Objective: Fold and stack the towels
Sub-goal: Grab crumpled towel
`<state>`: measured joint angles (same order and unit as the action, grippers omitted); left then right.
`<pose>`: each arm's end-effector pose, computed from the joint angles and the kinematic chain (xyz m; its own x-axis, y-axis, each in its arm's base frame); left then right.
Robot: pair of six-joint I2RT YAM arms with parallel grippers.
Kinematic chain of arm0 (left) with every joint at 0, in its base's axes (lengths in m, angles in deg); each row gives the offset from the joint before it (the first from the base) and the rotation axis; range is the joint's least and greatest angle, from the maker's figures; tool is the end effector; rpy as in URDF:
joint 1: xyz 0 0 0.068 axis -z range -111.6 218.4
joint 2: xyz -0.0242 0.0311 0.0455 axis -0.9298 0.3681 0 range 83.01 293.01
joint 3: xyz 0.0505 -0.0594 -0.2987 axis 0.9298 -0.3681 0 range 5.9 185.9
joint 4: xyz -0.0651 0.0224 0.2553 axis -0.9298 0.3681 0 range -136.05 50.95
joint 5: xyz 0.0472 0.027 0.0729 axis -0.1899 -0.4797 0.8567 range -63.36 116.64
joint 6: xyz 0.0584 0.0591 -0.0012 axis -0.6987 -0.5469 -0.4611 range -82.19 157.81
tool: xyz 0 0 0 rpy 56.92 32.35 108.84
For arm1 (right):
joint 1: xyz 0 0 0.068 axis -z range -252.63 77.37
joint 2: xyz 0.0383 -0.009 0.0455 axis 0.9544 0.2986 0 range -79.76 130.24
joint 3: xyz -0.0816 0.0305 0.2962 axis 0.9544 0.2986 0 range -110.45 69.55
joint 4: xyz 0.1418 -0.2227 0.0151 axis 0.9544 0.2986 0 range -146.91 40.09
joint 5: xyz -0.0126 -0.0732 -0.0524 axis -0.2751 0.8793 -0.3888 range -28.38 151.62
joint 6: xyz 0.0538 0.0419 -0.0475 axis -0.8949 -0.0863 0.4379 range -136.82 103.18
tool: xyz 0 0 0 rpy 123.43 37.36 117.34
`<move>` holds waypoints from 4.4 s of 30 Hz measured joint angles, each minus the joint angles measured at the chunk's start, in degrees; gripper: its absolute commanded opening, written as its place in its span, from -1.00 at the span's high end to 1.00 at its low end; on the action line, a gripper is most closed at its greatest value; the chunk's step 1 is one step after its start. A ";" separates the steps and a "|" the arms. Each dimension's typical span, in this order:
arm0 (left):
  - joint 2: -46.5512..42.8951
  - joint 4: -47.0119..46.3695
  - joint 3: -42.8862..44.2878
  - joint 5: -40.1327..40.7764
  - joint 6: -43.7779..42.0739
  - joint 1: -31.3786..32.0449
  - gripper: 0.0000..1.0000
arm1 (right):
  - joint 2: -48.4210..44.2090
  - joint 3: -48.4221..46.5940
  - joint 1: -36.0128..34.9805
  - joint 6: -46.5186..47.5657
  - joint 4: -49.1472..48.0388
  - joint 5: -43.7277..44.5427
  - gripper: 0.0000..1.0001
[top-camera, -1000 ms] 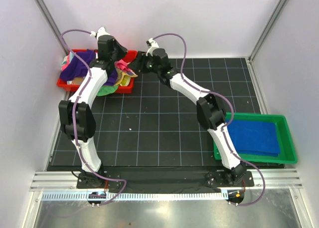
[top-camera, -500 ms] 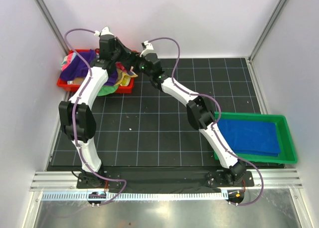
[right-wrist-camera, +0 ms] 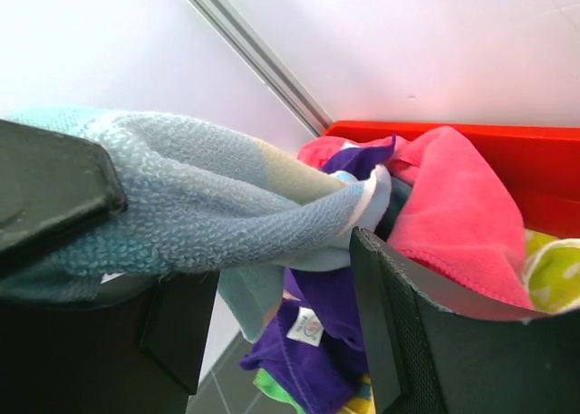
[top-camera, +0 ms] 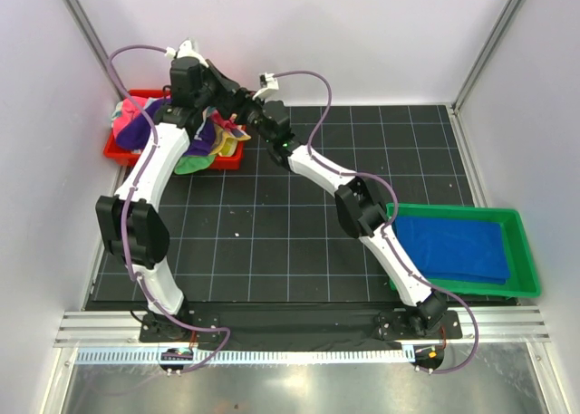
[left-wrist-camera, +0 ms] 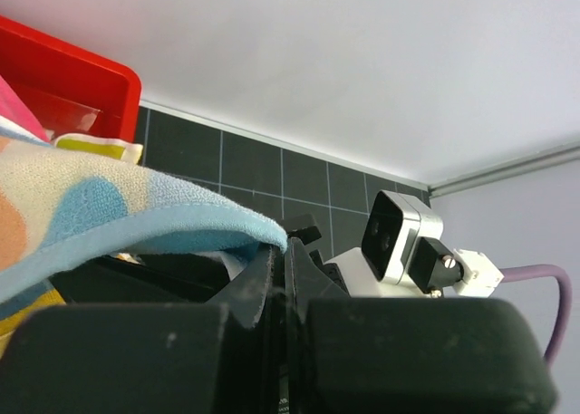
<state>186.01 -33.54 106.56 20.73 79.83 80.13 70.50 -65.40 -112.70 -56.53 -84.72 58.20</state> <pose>0.4679 -0.1048 0.4191 -0.3871 -0.5997 -0.7004 0.0545 0.7434 -0.6667 0.5172 0.4408 0.2869 -0.3115 0.5712 -0.7594 -0.6345 0.4698 0.6137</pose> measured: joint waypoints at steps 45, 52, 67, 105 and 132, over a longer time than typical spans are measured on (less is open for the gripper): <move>-9.01 -1.25 -24.96 29.35 7.61 -2.47 -0.34 | 0.00 5.38 6.08 -13.07 -0.83 -0.20 0.98; 0.33 -5.01 -23.61 28.22 9.75 -7.85 -0.36 | 0.00 5.75 6.51 -13.84 -0.87 -3.50 0.98; 7.93 -9.16 -18.78 25.75 11.91 -10.14 -0.31 | 0.00 6.32 6.56 -13.81 -0.33 -6.80 0.98; 14.16 -9.29 -14.32 22.23 13.14 -21.70 1.00 | 0.11 -0.90 6.58 -8.11 8.35 -8.33 0.98; 15.37 -6.86 -13.25 22.16 16.31 -25.90 1.00 | 0.13 -9.18 6.95 -2.86 13.07 -6.86 0.98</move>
<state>201.37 -40.40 93.32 42.89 96.13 54.23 70.63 -74.58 -105.75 -59.39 -71.65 51.34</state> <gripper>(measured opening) 0.045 0.069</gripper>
